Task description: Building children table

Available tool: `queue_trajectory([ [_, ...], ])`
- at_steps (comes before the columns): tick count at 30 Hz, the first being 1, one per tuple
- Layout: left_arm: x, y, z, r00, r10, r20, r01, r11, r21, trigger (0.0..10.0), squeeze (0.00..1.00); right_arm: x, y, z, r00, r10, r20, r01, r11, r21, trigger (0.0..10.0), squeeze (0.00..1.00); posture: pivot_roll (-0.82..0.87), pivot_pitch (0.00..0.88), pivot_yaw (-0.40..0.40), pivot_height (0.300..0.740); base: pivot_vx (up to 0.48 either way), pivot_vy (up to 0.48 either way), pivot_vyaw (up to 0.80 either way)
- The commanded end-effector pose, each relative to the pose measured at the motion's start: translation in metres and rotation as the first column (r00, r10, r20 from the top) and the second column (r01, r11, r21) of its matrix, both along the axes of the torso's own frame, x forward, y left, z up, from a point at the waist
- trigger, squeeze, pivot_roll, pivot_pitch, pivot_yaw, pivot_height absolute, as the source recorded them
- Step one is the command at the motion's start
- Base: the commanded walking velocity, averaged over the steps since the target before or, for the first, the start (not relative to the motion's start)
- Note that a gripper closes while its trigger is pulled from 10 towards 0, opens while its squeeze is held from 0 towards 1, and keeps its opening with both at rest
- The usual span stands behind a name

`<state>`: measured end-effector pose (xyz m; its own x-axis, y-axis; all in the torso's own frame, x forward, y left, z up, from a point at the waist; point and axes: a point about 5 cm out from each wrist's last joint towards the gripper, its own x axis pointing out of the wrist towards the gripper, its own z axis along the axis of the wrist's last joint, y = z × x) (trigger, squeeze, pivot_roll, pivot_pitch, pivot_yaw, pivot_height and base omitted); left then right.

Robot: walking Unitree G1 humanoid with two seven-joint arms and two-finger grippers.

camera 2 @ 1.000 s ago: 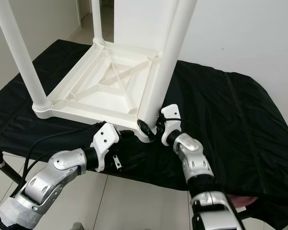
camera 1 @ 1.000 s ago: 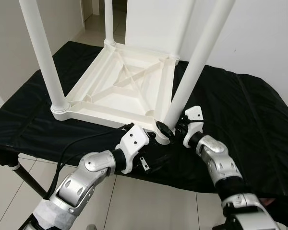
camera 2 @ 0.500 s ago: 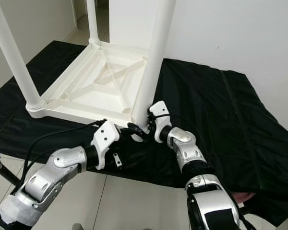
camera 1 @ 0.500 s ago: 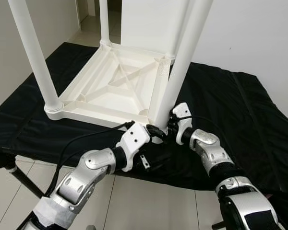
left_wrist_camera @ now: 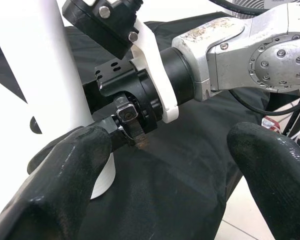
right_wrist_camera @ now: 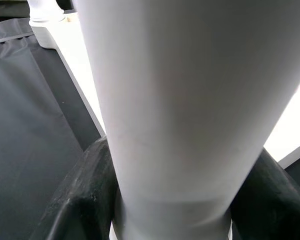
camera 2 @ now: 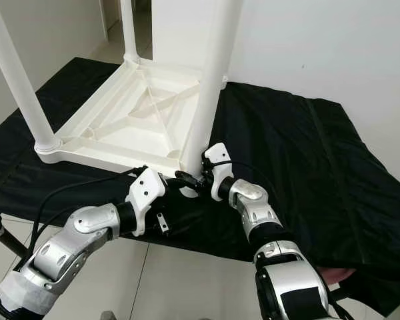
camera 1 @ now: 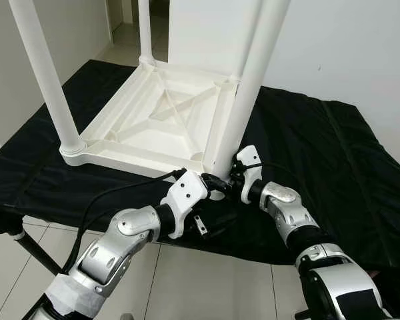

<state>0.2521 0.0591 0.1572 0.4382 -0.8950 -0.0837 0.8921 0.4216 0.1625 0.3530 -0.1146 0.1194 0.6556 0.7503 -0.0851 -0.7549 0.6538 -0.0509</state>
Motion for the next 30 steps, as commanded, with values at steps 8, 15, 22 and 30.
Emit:
queue_trajectory([
  [8, -0.006, -0.002, -0.004, 0.997, -0.072, -0.025, 0.072, 0.997, 0.010, 10.0, 0.00, 0.000, -0.011, -0.002, 0.965, -0.261, 0.019, 0.260, 0.965, 0.040, 10.0, 0.00, -0.03, 0.000, -0.070, 0.740, 0.000, 0.000, 0.00],
  [15, -0.007, -0.002, -0.005, 0.997, -0.071, -0.030, 0.071, 0.997, 0.010, 10.0, 0.00, -0.006, 0.000, -0.003, 0.877, -0.479, -0.031, 0.479, 0.870, 0.116, 10.0, 0.00, -0.04, 0.000, -0.071, 0.740, 0.000, 0.000, 0.00],
  [22, -0.007, -0.002, -0.005, 0.997, -0.073, -0.031, 0.073, 0.997, 0.010, 10.0, 0.00, -0.015, 0.008, -0.006, 0.763, -0.644, -0.059, 0.646, 0.753, 0.125, 10.0, 0.00, -0.04, 0.000, -0.074, 0.740, 0.000, 0.000, 0.00],
  [30, -0.007, -0.003, -0.006, 0.997, -0.074, -0.030, 0.074, 0.997, 0.010, 10.0, 0.00, -0.028, 0.028, -0.003, 0.719, -0.692, -0.061, 0.692, 0.706, 0.151, 10.0, 0.00, -0.04, 0.000, -0.076, 0.740, 0.000, 0.000, 0.00],
])
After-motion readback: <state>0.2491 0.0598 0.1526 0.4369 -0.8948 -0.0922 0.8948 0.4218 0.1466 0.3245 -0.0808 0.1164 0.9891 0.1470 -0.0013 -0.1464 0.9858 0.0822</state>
